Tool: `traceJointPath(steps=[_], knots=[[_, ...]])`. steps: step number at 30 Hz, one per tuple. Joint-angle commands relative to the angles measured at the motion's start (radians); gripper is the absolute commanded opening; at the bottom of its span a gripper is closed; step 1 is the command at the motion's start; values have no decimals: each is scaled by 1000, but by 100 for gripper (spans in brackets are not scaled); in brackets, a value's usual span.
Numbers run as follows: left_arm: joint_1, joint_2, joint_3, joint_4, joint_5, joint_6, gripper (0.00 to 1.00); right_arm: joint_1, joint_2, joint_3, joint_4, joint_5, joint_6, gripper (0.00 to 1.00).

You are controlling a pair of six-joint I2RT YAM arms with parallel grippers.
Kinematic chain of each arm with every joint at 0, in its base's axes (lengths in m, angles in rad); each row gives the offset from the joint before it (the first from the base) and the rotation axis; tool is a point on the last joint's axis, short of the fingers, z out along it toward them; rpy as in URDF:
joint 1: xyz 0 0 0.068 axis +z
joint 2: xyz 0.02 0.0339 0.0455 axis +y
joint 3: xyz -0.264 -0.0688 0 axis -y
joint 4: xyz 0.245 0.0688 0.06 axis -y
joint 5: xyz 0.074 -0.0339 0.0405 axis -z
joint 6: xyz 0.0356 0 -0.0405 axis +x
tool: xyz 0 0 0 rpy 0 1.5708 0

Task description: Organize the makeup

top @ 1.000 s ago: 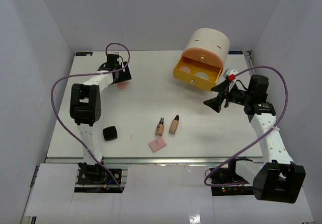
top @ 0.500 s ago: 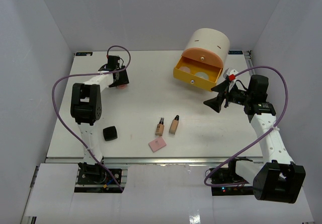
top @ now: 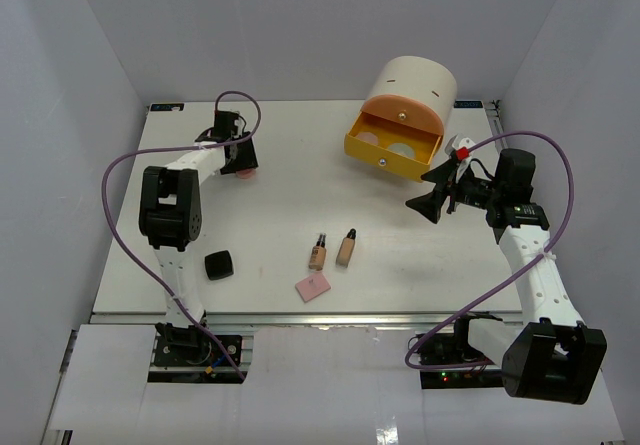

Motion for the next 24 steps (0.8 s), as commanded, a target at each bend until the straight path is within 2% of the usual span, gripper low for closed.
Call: traceJointPath(steps=[1,3,8,17,21,24], knots=[[-89,-190,-36,95,250,-56,36,-5,-15,-2,33,-9,0,90],[-158,-232,-49,147,349,-76,35,-7,-18,-2,33,-10,0,90],[-289,-269,-2,206,385,-129,32,-11,-20,-5,33,-12,0,90],[-468,-201,222,236,267,-131,31,-17,-21,-5,35,-14,0,90],[-501,-79,399,177,200,-122,35,-18,-21,-5,35,-17,2,90],[-511,16,526,127,169,-124,41,-20,-22,-7,36,-17,2,90]])
